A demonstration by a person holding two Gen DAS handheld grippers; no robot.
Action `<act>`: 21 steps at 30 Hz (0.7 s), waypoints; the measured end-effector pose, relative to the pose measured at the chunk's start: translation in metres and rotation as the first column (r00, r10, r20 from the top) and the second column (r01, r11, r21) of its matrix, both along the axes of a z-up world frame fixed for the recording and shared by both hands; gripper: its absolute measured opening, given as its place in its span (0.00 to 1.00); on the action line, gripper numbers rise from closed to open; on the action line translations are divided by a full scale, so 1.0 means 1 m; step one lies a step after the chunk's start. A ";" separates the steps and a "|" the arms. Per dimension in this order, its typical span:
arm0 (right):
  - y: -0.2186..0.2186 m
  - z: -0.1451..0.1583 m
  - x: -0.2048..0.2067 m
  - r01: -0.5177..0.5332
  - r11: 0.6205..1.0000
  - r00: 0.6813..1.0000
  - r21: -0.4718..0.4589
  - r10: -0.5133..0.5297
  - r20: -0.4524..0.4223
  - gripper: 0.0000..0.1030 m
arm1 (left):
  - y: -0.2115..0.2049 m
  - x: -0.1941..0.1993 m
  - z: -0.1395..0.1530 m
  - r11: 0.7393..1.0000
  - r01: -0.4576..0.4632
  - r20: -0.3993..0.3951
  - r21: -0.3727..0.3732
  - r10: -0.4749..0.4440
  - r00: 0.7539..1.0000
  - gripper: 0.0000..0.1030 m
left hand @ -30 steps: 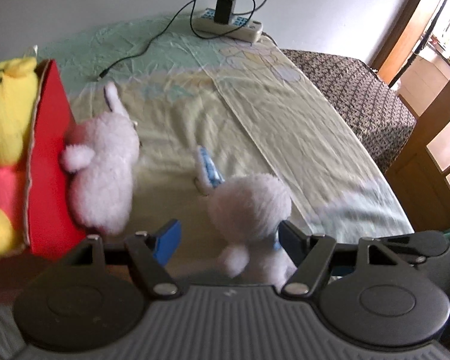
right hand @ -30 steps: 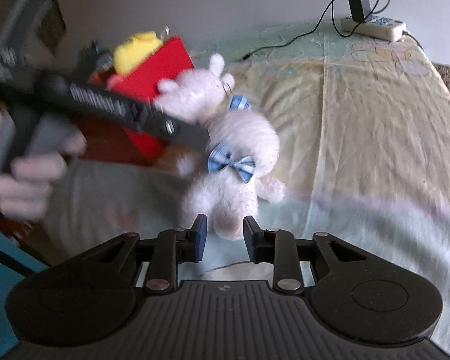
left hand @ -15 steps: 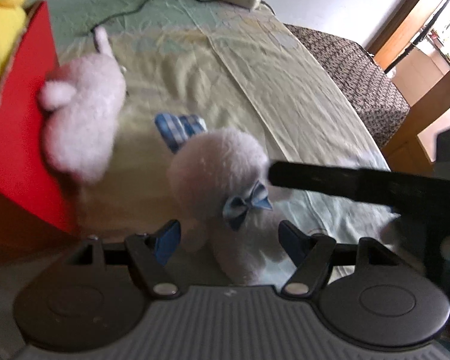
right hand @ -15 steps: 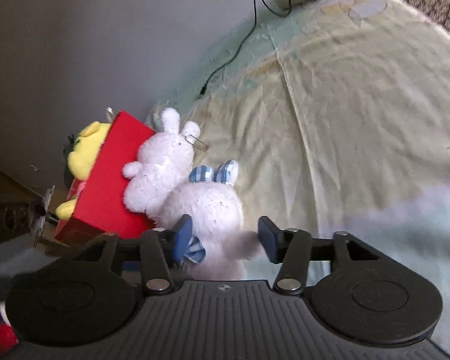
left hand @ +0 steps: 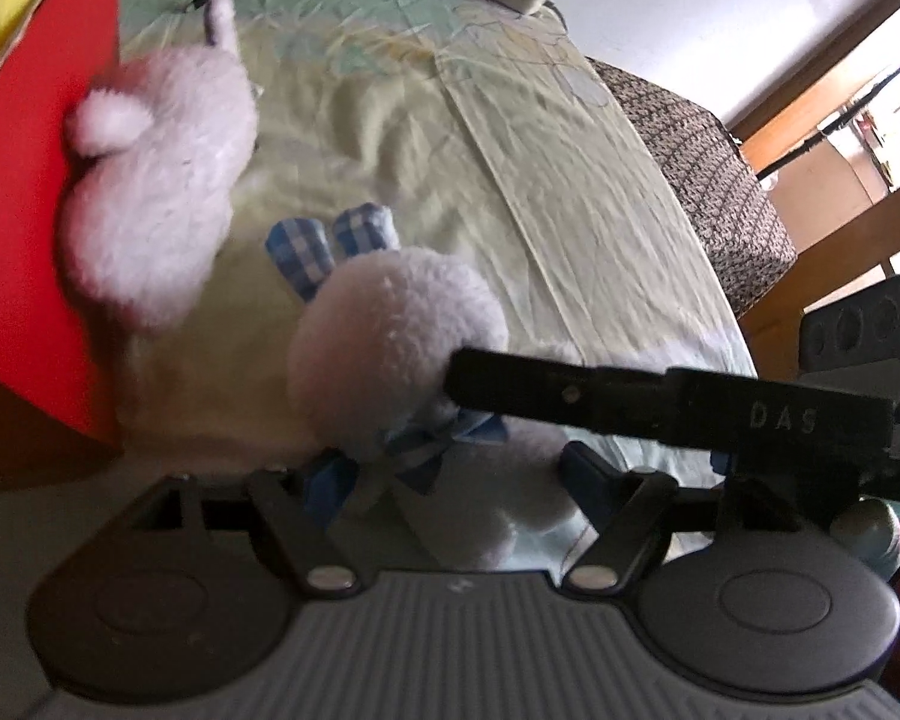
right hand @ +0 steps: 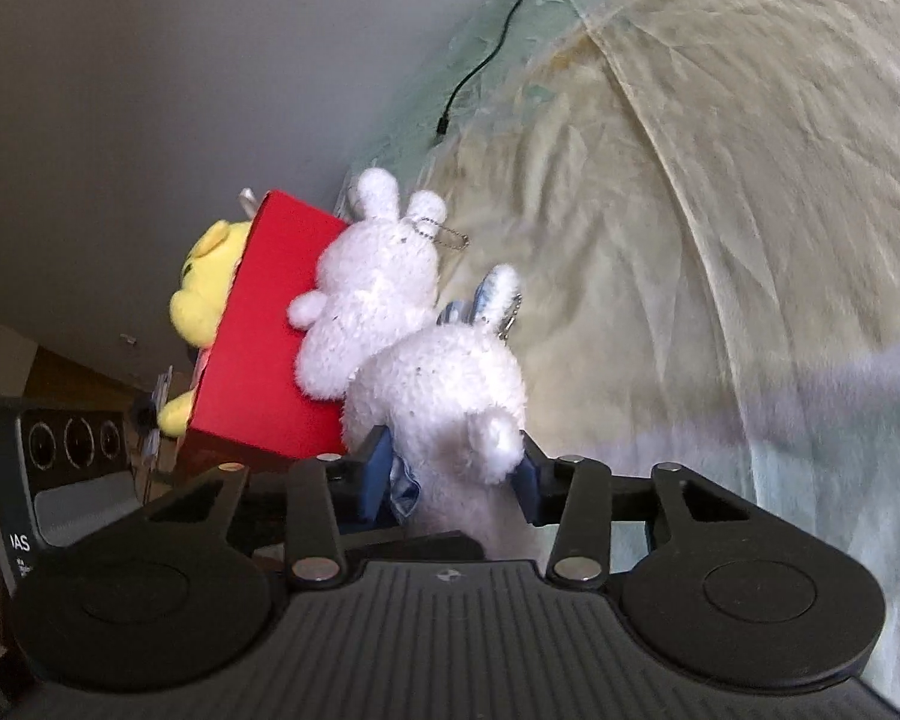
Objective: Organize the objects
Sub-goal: 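Lift the bunny with the right gripper and carry it over the red box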
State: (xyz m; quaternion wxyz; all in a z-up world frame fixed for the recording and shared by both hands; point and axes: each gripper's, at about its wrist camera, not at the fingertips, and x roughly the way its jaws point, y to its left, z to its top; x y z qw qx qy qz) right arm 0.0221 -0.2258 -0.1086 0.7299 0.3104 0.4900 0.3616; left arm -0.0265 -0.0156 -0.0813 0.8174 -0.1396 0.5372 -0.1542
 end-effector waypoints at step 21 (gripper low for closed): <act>-0.005 0.070 -0.050 0.036 0.998 0.977 0.057 -0.047 0.207 0.39 | -0.013 -0.041 0.068 0.987 0.102 0.256 0.126 -0.131 0.958 0.74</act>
